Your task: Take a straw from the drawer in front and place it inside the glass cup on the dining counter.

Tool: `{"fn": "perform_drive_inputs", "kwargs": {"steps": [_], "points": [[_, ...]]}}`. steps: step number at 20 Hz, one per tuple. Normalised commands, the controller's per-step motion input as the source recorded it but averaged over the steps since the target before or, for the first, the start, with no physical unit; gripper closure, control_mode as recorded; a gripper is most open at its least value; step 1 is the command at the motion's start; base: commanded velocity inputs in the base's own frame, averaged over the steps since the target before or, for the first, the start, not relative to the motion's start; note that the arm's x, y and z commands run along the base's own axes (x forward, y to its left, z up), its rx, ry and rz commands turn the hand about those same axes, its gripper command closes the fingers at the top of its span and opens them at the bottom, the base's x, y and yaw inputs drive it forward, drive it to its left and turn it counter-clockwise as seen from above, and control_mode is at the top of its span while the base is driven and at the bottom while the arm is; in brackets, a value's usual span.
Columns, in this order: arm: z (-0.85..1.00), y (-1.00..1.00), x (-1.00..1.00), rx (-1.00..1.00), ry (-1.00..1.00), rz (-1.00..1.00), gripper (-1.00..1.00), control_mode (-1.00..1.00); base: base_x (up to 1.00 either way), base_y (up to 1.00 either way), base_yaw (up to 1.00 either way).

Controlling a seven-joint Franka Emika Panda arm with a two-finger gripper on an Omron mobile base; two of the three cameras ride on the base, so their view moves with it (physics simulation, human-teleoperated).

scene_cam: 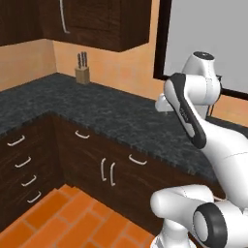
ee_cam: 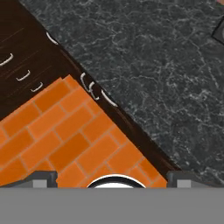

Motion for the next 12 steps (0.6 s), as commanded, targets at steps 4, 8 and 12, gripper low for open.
{"fn": "perform_drive_inputs", "kwargs": {"steps": [4, 8, 12], "points": [[0.00, 0.00, 0.00, 0.00, 0.00, 0.00, -1.00, 1.00, 0.00, -0.61, 0.53], [0.00, 0.00, 0.00, 0.00, 0.00, 0.00, -1.00, 1.00, -0.10, -0.68, 0.39], [0.00, -0.26, -0.10, -0.01, -0.01, 0.10, -1.00, -1.00, -0.04, -0.15, 0.07]]}}
